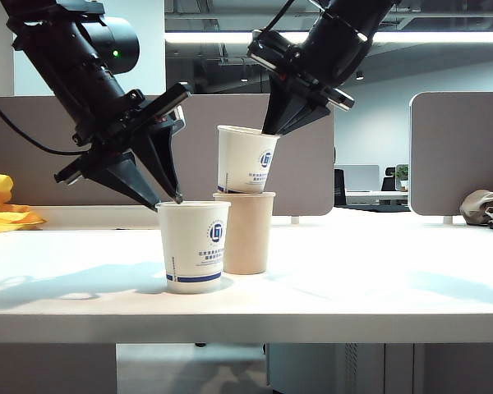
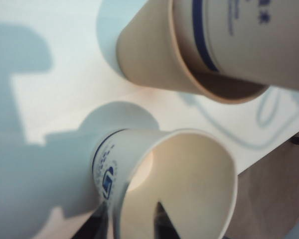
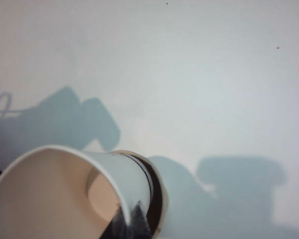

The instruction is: Pick up all the paper cups on the table one by one and stack them together.

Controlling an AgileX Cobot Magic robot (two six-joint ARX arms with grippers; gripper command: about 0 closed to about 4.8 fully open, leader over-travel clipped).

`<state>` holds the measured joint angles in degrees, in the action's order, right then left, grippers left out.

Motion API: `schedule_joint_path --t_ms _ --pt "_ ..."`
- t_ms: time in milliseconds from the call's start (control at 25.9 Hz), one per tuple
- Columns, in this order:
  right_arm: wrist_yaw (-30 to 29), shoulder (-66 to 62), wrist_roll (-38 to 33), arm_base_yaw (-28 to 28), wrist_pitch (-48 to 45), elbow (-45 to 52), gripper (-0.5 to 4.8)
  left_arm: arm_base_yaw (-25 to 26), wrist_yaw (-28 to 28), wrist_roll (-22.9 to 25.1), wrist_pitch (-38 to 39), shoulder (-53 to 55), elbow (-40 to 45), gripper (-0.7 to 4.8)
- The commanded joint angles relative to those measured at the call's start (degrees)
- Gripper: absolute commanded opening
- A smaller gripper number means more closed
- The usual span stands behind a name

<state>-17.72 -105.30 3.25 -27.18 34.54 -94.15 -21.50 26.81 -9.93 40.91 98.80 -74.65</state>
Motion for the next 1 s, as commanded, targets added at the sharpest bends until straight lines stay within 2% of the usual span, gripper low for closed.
schedule_joint_path --t_ms 39,155,270,386,464,580,618,696,927,1005 --pt "-0.2 -0.6 -0.2 -0.1 -0.5 -0.4 -0.04 0.0 0.2 0.0 -0.4 0.6 -0.2 1.21" --pt "-0.2 -1.0 -0.2 -0.1 -0.7 -0.4 0.04 0.0 0.2 0.0 -0.1 1.5 -0.2 1.21" --pt "-0.2 -1.2 -0.2 -0.1 -1.2 -0.4 0.74 0.0 0.0 0.1 0.3 2.1 -0.2 1.21" --pt "-0.2 -1.1 -0.3 -0.1 -1.8 -0.4 0.78 0.0 0.0 0.3 0.1 2.2 -0.2 1.18" --pt "-0.2 -1.1 -0.3 -0.1 -1.5 -0.4 0.95 0.0 -0.3 0.3 0.1 2.2 -0.2 0.79" --pt "-0.2 -1.1 -2.2 -0.1 -0.7 -0.4 0.95 0.0 -0.3 0.3 -0.5 2.2 -0.2 0.78" --pt "-0.2 -1.0 -2.2 -0.1 0.0 -0.4 0.95 0.0 -0.2 0.3 -0.8 2.2 -0.2 0.48" --pt "-0.2 -1.0 -2.2 -0.1 0.7 -0.4 0.95 0.0 -0.2 0.5 -1.1 2.2 -0.2 0.24" --pt "-0.1 0.1 -2.1 -0.1 1.5 -0.4 0.95 0.0 -1.1 0.5 -1.7 2.3 -0.2 0.16" --pt "0.8 0.8 -2.1 -0.1 1.6 -0.4 0.95 0.0 -1.5 1.3 -1.7 2.3 -0.2 -0.07"
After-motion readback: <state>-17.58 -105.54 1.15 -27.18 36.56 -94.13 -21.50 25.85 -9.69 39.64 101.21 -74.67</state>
